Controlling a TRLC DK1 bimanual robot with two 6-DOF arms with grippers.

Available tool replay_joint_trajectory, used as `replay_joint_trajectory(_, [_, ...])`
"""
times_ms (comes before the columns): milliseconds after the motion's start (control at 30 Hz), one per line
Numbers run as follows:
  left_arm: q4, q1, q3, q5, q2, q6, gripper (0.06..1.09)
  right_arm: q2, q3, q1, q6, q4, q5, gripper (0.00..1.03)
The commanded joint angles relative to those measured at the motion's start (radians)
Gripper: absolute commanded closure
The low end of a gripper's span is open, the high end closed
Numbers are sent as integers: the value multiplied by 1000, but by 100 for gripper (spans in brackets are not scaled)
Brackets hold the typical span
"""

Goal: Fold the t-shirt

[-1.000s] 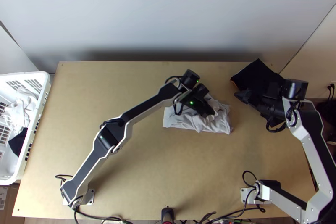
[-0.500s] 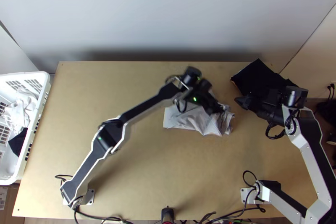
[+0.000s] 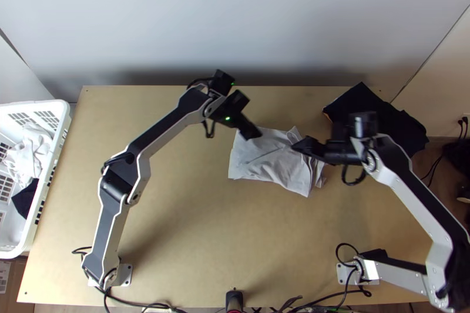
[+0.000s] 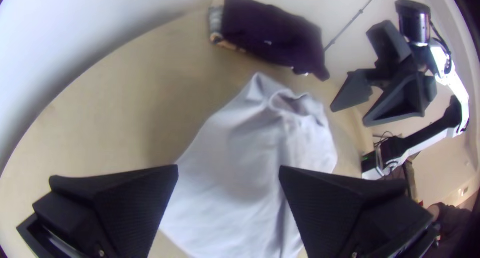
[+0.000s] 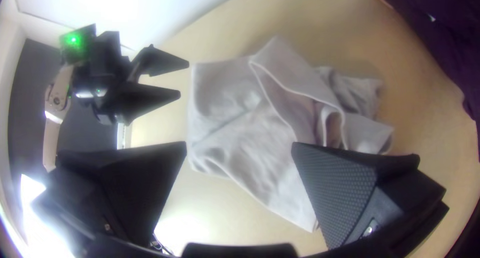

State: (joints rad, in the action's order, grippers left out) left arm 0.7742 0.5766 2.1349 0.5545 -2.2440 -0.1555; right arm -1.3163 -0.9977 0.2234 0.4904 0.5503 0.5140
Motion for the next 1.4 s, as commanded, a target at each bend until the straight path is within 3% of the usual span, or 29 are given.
replay_joint_trajectory(0, [50,-60,-182,-91,37,-145,10,-159,-101,113,45,7,58,5])
replay_joint_trajectory(167, [-64,-49,-271,-188,43,-180,10,-311,-188,146,19,-20,60,5])
replay_joint_trajectory(533, [-110,-41,-268,-212,43,-162,10,-581,-398,45,-144,-44,14,5])
replay_joint_trajectory(700, [-110,-58,-259,-215,50,-164,10,-594,-397,-22,-182,-43,-135,5])
replay_joint_trajectory(900, [-110,-69,-259,-215,49,-165,10,-526,-355,-91,-208,53,-233,5])
replay_joint_trajectory(1067, [-113,-69,-257,-215,46,-164,10,-437,-340,-114,-237,119,-379,5])
replay_joint_trajectory(1200, [-115,-66,-257,-215,44,-161,10,-343,-378,-81,-210,142,-376,5])
replay_joint_trajectory(1367, [-115,-60,-257,-215,47,-159,10,-314,-453,36,-128,258,-195,5])
